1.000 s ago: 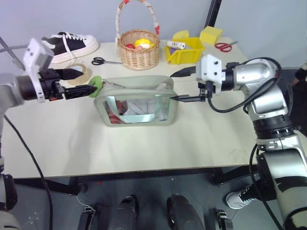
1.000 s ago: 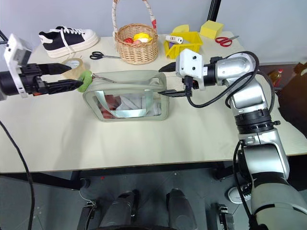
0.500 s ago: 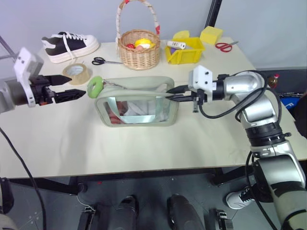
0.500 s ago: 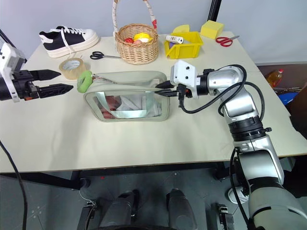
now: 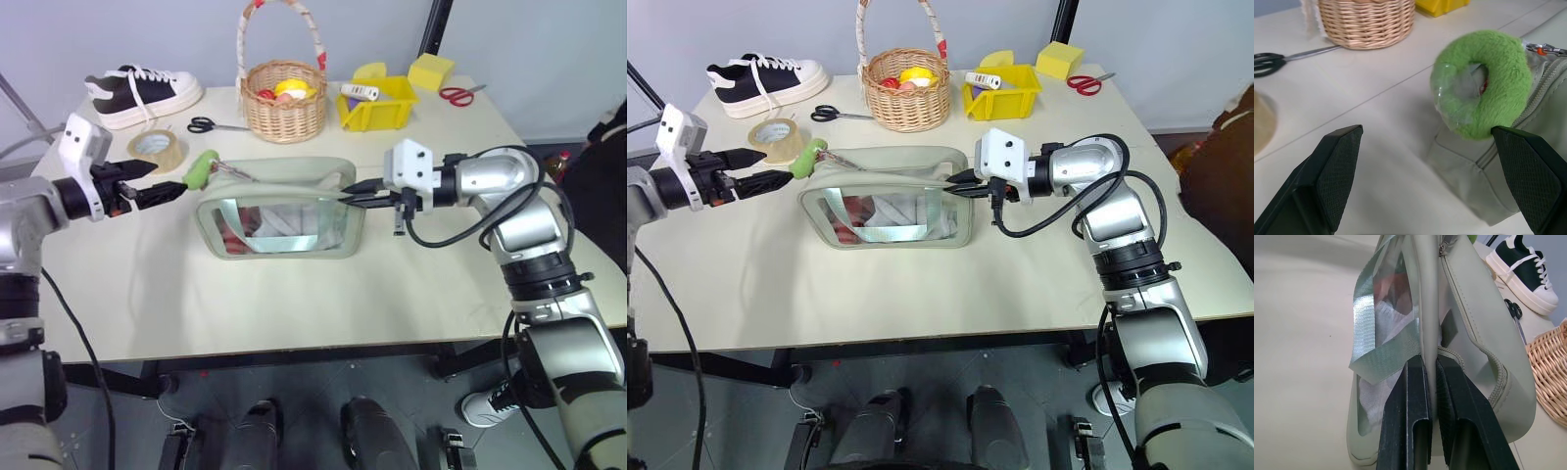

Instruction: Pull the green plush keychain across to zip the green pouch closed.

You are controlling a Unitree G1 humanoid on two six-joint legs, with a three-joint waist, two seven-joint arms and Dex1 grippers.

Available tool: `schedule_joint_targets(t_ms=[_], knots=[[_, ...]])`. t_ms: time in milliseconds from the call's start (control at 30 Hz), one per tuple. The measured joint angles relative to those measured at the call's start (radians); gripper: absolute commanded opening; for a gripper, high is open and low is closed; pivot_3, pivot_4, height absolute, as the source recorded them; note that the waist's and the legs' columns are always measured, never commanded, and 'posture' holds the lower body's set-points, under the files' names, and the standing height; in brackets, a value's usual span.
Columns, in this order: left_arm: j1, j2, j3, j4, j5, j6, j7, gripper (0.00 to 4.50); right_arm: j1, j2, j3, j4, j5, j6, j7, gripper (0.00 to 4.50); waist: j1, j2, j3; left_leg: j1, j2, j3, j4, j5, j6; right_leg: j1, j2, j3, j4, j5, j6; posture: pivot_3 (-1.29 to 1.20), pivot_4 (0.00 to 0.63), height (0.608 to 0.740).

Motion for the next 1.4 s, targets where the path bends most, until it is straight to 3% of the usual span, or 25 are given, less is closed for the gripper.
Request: schedule_joint_targets(t_ms=[500,633,833,1100,1400], knots=[[-0.017,-0.019,-0.03,-0.046,-0.004,0.028,-0.069,4.5,0.001,-0.001,0.002,0.0,-0.006,0.0,-0.004,0.06,0.0,0.0,0.0,0.0,0.0,0.0,0.0,0.0,0.0,0.0,0.0,0.0,0.0,0.0,0.0,0.0,0.15,0.74],[-0.026,-0.029,-0.03,-0.044,-0.004,0.027,-0.068,3.21,0.001,-0.001,0.002,0.0,-0.009,0.0,-0.008,0.0,0.0,0.0,0.0,0.0,0.0,0.0,0.0,0.0,0.0,0.0,0.0,0.0,0.0,0.0,0.0,0.0,0.15,0.74],[-0.045,-0.028,-0.03,-0.029,-0.002,0.021,-0.07,0.09,0.001,-0.001,0.003,0.0,-0.01,0.0,-0.01,0.0,0.0,0.0,0.0,0.0,0.0,0.0,0.0,0.0,0.0,0.0,0.0,0.0,0.0,0.0,0.0,0.0,0.15,0.74],[-0.047,-0.005,-0.026,-0.046,-0.003,0.02,-0.055,0.03,0.001,-0.001,0.003,0.0,-0.01,0.0,-0.012,0.0,-0.001,0.0,0.0,0.0,0.0,0.0,0.0,0.0,0.0,0.0,0.0,0.0,0.0,0.0,0.0,0.0,0.15,0.74],[-0.231,-0.005,-0.085,-0.275,-0.023,0.044,-0.086,0.03,-0.002,0.018,0.009,0.021,-0.02,-0.019,-0.031,0.0,-0.004,0.0,0.0,0.002,0.0,0.001,0.001,0.0,0.0,0.002,0.0,0.001,0.0,0.0,0.0,0.0,0.15,0.74]])
